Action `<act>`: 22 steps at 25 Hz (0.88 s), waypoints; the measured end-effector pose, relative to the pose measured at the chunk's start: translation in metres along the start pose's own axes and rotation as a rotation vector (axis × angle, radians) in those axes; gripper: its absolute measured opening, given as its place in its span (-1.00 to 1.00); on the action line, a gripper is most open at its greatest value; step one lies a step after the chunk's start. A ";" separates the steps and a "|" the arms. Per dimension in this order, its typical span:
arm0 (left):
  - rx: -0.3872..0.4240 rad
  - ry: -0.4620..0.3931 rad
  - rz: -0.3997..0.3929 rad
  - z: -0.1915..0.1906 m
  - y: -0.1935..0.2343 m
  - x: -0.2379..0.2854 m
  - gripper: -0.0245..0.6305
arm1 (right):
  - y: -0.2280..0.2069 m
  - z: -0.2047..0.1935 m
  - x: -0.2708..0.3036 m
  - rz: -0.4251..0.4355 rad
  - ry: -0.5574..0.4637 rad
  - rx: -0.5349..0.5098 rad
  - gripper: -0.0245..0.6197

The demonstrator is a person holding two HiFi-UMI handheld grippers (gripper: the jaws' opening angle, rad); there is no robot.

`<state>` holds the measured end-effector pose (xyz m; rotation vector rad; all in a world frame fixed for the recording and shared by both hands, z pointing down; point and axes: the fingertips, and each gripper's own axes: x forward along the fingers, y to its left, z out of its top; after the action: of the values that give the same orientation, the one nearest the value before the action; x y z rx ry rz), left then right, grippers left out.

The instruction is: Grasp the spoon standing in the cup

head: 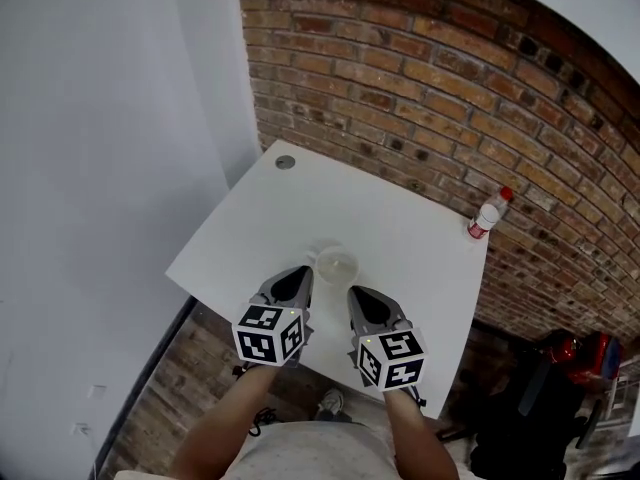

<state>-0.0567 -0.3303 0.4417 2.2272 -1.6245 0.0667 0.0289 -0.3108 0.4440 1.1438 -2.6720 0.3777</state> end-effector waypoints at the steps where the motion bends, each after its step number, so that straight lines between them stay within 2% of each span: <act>1: 0.004 -0.007 -0.007 0.002 0.000 -0.006 -0.91 | 0.005 0.001 -0.001 -0.004 -0.006 -0.001 -0.91; 12: 0.042 -0.069 -0.020 0.016 0.014 -0.077 -0.91 | 0.065 0.005 -0.014 -0.026 -0.036 -0.015 -0.91; 22: 0.055 -0.110 0.032 0.010 0.041 -0.146 -0.91 | 0.123 -0.005 -0.026 -0.006 -0.041 -0.042 -0.91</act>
<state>-0.1453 -0.2114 0.4059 2.2827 -1.7356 -0.0025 -0.0433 -0.2096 0.4224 1.1596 -2.6973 0.2987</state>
